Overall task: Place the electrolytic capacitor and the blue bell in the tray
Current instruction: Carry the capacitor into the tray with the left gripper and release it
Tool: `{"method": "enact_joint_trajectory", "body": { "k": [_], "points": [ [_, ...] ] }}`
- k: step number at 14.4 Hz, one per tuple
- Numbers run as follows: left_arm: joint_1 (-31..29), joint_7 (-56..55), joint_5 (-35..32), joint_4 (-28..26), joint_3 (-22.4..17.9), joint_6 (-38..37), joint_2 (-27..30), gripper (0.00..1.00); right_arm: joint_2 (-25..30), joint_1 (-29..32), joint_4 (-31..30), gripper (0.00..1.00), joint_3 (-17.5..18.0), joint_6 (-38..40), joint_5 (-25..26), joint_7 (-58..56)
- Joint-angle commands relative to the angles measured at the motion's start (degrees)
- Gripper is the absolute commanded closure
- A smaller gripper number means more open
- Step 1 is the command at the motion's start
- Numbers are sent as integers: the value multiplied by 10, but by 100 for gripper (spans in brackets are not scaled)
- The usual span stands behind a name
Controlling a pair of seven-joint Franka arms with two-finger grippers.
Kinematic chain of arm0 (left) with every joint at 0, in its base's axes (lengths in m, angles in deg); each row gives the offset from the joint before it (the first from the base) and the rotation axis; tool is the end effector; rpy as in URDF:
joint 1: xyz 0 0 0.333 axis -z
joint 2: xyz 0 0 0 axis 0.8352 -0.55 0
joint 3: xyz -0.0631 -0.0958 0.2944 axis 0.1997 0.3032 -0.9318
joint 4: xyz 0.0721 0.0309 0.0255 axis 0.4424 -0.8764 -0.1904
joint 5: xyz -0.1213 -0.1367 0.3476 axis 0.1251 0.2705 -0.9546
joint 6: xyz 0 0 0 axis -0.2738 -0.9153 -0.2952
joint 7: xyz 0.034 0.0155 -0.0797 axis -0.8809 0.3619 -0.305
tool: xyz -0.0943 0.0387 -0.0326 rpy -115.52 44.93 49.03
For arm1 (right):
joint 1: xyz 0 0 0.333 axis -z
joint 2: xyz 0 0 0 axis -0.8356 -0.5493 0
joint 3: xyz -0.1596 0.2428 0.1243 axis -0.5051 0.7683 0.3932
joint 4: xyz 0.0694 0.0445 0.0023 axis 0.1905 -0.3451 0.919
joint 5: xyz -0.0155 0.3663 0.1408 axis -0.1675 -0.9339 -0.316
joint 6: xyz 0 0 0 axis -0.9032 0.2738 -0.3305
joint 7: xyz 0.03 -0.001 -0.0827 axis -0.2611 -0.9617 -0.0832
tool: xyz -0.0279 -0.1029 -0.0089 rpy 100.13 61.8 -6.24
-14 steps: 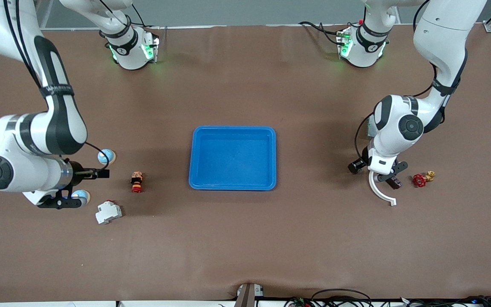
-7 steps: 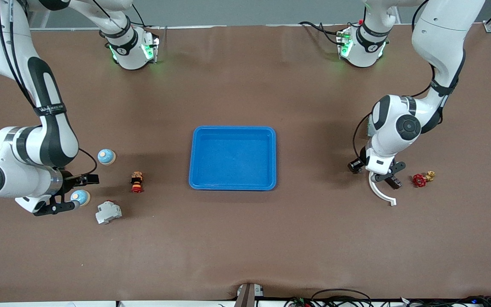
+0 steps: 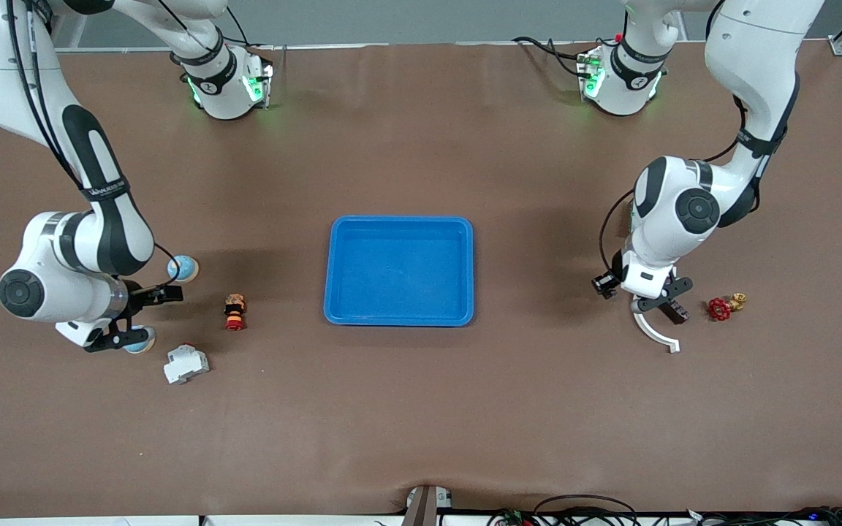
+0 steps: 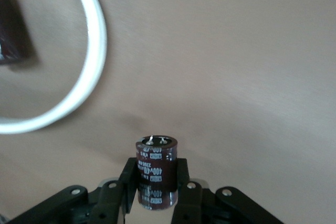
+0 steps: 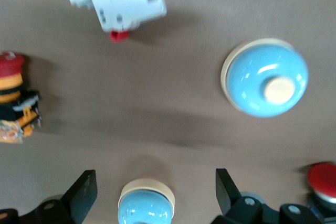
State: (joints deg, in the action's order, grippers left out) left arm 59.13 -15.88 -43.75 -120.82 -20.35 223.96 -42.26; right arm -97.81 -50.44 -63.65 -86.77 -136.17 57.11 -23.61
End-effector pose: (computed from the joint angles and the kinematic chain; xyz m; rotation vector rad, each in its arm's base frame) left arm 0.5488 -0.1354 0.2257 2.9801 0.6876 0.0538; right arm 0.6195 -0.0538 0.2214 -3.0747 -0.3085 0.3694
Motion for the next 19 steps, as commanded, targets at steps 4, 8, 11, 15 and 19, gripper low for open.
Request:
{"method": "enact_joint_trajectory", "body": {
  "k": [4,8,11,15,19],
  "points": [
    [76,-155,1,28,26,-21,10,100,68,17,-99,0,6,-38,7,-5],
    [159,-282,0,57,26,-21,6,100,79,19,-136,0,6,-74,8,-6],
    [217,-367,0,90,25,-43,-6,100,84,19,-169,0,6,-115,7,-6],
    [274,-453,0,127,24,-64,-28,100,85,19,-200,0,6,-160,8,-6],
    [305,-488,-3,133,23,-63,-59,100,84,19,-222,0,6,-179,7,-6]
  ]
}}
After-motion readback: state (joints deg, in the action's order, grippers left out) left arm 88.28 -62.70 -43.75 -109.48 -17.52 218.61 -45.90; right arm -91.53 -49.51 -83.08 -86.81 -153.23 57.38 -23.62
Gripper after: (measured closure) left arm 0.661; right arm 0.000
